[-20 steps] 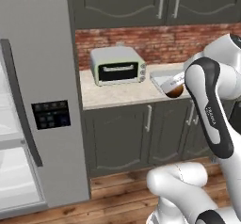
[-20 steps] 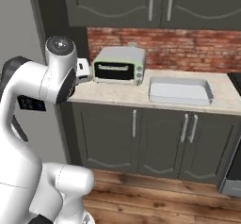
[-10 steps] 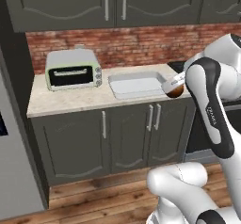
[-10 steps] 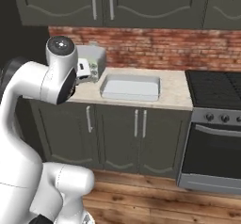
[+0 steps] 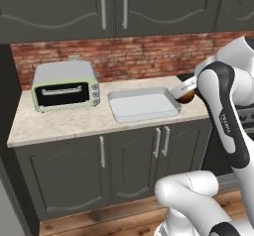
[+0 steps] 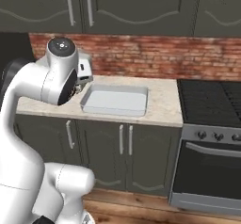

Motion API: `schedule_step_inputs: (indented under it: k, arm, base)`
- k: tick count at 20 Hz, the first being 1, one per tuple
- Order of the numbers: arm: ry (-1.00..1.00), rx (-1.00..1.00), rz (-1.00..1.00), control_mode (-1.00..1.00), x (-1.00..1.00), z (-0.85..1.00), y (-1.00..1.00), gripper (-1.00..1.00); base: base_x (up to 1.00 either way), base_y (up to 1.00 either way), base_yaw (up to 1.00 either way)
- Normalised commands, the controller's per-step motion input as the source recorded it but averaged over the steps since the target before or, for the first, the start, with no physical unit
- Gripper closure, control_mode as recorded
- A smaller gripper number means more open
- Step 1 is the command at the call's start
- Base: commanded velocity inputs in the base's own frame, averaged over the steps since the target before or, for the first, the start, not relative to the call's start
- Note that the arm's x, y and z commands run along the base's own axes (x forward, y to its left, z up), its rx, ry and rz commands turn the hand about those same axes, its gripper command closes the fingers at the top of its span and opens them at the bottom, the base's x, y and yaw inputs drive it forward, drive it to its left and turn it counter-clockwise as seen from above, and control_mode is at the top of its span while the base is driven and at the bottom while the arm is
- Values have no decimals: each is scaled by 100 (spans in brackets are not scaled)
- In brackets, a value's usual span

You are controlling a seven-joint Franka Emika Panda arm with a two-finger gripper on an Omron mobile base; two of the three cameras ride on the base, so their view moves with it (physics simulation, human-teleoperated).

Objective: Pick the orange and peach from the fridge and place them inside the tupperware on the counter.

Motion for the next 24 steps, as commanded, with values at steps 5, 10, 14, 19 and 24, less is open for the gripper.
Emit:
schedule_step_inputs:
  k: [5,10,14,19,24]
  arm:
    - [0,0,0,100,0,0,0,100]
    - [0,0,0,100,0,0,0,100]
    - [0,0,0,100,0,0,0,100]
    - [0,0,0,100,0,0,0,100]
    - [0,-1,0,-100,25,-65,0,100]
  base:
    - [81,0,0]
    - [65,0,0]
    - [61,0,0]
    - [35,0,0]
    - [5,0,0]
